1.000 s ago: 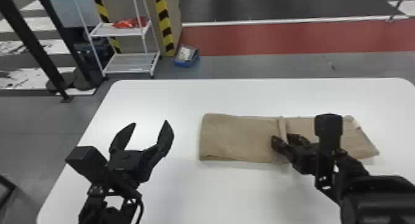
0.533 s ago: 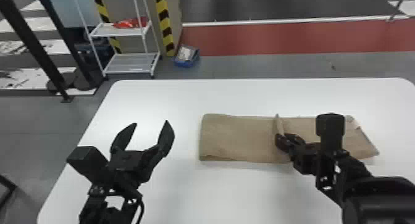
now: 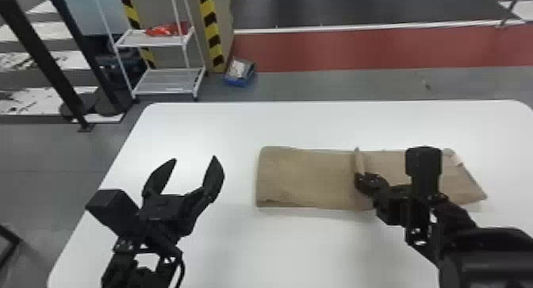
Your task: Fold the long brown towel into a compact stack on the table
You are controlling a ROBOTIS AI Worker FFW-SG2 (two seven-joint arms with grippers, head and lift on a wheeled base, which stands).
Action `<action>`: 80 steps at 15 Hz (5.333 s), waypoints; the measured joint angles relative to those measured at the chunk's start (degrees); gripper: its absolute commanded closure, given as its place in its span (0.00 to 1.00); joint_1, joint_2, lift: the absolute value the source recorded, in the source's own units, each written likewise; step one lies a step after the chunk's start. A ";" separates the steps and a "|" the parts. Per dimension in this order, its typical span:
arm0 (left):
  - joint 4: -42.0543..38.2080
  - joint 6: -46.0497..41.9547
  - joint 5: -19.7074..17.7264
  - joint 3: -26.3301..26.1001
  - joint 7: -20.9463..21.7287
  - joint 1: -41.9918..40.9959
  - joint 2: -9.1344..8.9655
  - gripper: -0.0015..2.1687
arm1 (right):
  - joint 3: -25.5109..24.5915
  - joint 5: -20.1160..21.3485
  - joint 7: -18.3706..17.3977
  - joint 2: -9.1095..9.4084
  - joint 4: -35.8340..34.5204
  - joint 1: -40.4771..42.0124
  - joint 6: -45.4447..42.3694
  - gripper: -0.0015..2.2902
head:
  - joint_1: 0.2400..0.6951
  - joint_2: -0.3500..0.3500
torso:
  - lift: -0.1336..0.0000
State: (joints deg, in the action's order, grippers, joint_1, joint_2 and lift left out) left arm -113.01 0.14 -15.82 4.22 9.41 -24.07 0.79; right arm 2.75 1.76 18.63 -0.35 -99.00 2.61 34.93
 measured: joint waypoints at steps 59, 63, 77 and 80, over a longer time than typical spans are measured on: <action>1.55 -0.69 1.75 0.11 -0.46 -0.18 0.00 0.03 | -7.63 -2.57 2.01 0.00 -11.83 0.63 8.44 0.62 | 1.00 0.57 | 0.08; 1.79 0.46 7.46 -0.97 -1.98 0.12 -0.30 0.03 | -10.27 -3.95 2.12 0.00 -11.35 1.45 8.20 0.62 | 1.00 0.52 | 0.08; 3.54 0.36 8.44 -1.57 -1.50 0.92 -0.25 0.03 | -18.83 -8.21 4.39 0.00 -9.40 -3.35 16.22 0.62 | 1.00 0.43 | 0.08; 3.59 0.35 8.33 -1.25 -1.50 0.77 -0.17 0.03 | -19.10 -8.76 4.90 0.00 -8.10 -4.15 15.56 0.62 | 1.00 0.43 | 0.08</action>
State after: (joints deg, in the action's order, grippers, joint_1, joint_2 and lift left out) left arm -109.42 0.49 -7.49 2.96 7.91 -23.31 0.62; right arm -16.35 -7.00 23.53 -0.35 -107.10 -1.54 50.49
